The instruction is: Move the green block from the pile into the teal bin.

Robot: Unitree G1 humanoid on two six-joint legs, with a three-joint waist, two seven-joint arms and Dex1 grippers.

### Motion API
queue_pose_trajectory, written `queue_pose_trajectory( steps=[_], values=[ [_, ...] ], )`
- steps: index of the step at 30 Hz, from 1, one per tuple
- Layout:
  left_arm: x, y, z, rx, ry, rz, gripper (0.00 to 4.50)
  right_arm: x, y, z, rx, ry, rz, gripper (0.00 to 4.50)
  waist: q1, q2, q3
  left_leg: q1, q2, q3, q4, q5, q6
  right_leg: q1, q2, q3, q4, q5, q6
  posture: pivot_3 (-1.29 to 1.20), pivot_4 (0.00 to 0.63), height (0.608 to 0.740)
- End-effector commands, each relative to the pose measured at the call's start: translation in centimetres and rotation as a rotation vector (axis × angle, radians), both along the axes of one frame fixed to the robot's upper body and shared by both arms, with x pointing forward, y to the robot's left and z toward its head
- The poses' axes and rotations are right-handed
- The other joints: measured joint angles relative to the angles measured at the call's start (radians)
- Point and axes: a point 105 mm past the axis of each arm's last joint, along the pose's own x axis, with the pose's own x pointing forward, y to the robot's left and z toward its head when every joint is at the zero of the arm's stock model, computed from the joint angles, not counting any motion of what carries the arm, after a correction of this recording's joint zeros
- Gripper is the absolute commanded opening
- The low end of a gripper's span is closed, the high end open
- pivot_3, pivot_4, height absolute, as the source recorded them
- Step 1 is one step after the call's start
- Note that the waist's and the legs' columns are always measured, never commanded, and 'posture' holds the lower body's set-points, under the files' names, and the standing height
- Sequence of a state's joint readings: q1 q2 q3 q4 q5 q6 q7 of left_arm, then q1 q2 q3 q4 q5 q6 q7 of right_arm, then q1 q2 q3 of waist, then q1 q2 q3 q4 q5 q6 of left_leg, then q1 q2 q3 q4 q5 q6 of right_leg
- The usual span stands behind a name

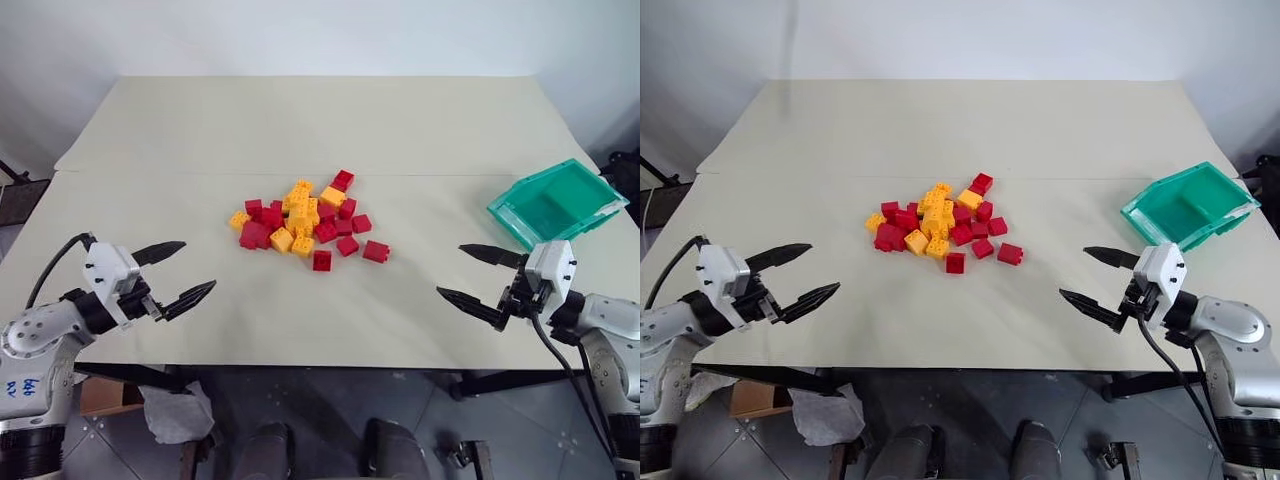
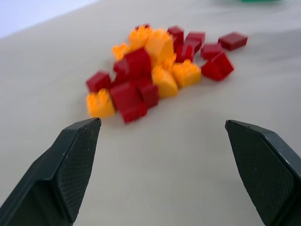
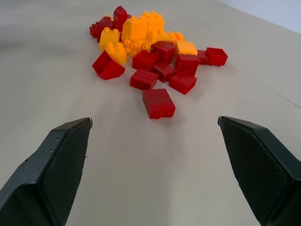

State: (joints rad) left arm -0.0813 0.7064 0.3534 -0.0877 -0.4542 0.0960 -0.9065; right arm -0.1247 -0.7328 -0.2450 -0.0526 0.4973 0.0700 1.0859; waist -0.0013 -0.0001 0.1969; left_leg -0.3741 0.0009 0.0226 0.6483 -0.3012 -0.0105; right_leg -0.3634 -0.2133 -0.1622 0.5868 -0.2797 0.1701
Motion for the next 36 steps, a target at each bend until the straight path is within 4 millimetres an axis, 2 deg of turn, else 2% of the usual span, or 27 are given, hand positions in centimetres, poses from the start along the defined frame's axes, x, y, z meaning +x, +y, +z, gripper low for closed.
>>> queue_pose_trajectory(
  steps=[1, 4, 7, 12, 15, 19, 22, 26, 32, 36],
  values=[
    [0.2, -0.3, 0.7, 0.013, -0.045, 0.011, 4.5, -0.2, -0.4, 0.7, 0.0, -0.034, -0.01, 4.49, -0.002, 0.0, 0.0, 0.001, 0.0, 0.001, 0.0, 0.0, 0.0, 0.0, 0.0, 0.001, 0.0, 0.0, 0.0, 0.0, 0.15, 0.74],
    [0.4, -0.2, 0.4, -0.023, -0.028, 0.031, 4.5, -0.2, 0.1, 0.4, 0.013, -0.031, -0.002, 4.49, -0.001, 0.0, 0.0, 0.001, 0.0, 0.001, -0.001, 0.0, 0.0, 0.0, 0.0, 0.001, 0.0, 0.0, 0.0, 0.0, 0.15, 0.74],
    [0.1, 0.9, 0.1, -0.071, -0.002, 0.065, 4.5, -0.1, 1.6, 0.5, 0.044, -0.04, 0.027, 4.49, 0.0, 0.0, 0.0, 0.001, 0.0, 0.001, 0.0, 0.0, 0.0, 0.0, 0.0, 0.001, 0.0, 0.0, 0.0, 0.0, 0.15, 0.74],
    [-0.5, 4.0, -0.8, -0.123, 0.015, 0.199, 4.5, 0.4, 4.6, 2.3, 0.135, -0.093, 0.08, 4.49, -0.004, 0.0, 0.0, 0.001, 0.002, 0.003, -0.001, 0.0, 0.0, -0.002, 0.001, 0.003, 0.001, 0.0, 0.0, 0.0, 0.15, 0.74],
    [-1.7, 6.2, -2.5, -0.144, 0.06, 0.29, 4.5, 0.7, 6.1, 3.9, 0.178, -0.134, 0.106, 4.49, -0.003, 0.0, 0.0, 0.001, 0.002, 0.003, -0.001, -0.001, -0.001, -0.004, 0.001, 0.004, 0.002, 0.0, 0.0, 0.0, 0.15, 0.74],
    [-3.4, 8.1, -4.5, -0.176, 0.132, 0.374, 4.5, 0.9, 6.8, 5.2, 0.202, -0.174, 0.109, 4.49, 0.001, -0.001, 0.0, 0.0, 0.002, 0.004, 0.0, -0.002, 0.0, -0.005, 0.001, 0.004, 0.002, 0.0, 0.0, 0.0, 0.15, 0.74],
    [-4.5, 7.6, -5.0, -0.213, 0.172, 0.375, 4.5, 0.8, 6.4, 5.8, 0.204, -0.188, 0.086, 4.49, 0.004, -0.002, 0.0, -0.001, 0.002, 0.004, 0.0, -0.003, 0.0, -0.005, 0.001, 0.004, 0.002, 0.0, 0.0, 0.0, 0.15, 0.74],
    [-4.4, 5.8, -4.2, -0.221, 0.14, 0.313, 3.67, 0.4, 6.0, 4.8, 0.152, -0.159, 0.099, 4.5, 0.015, -0.002, -0.001, -0.001, 0.002, 0.004, 0.001, -0.003, 0.0, -0.005, 0.001, 0.004, 0.002, 0.0, 0.0, 0.0, 0.15, 0.74],
    [-3.7, 2.9, -3.1, -0.187, 0.122, 0.19, 1.79, 0.3, 5.2, 3.9, 0.122, -0.133, 0.094, 4.5, 0.014, -0.002, -0.001, -0.001, 0.003, 0.007, 0.001, -0.003, 0.0, -0.007, 0.002, 0.006, 0.002, 0.0, 0.0, 0.0, 0.15, 0.74],
    [-2.3, 0.5, -2.0, -0.18, 0.105, 0.076, 0.46, 0.1, 4.7, 3.2, 0.099, -0.111, 0.088, 4.5, 0.014, -0.002, -0.001, -0.001, 0.004, 0.008, 0.001, -0.003, 0.0, -0.008, 0.003, 0.007, 0.003, 0.0, 0.0, 0.0, 0.15, 0.74]
  ],
)
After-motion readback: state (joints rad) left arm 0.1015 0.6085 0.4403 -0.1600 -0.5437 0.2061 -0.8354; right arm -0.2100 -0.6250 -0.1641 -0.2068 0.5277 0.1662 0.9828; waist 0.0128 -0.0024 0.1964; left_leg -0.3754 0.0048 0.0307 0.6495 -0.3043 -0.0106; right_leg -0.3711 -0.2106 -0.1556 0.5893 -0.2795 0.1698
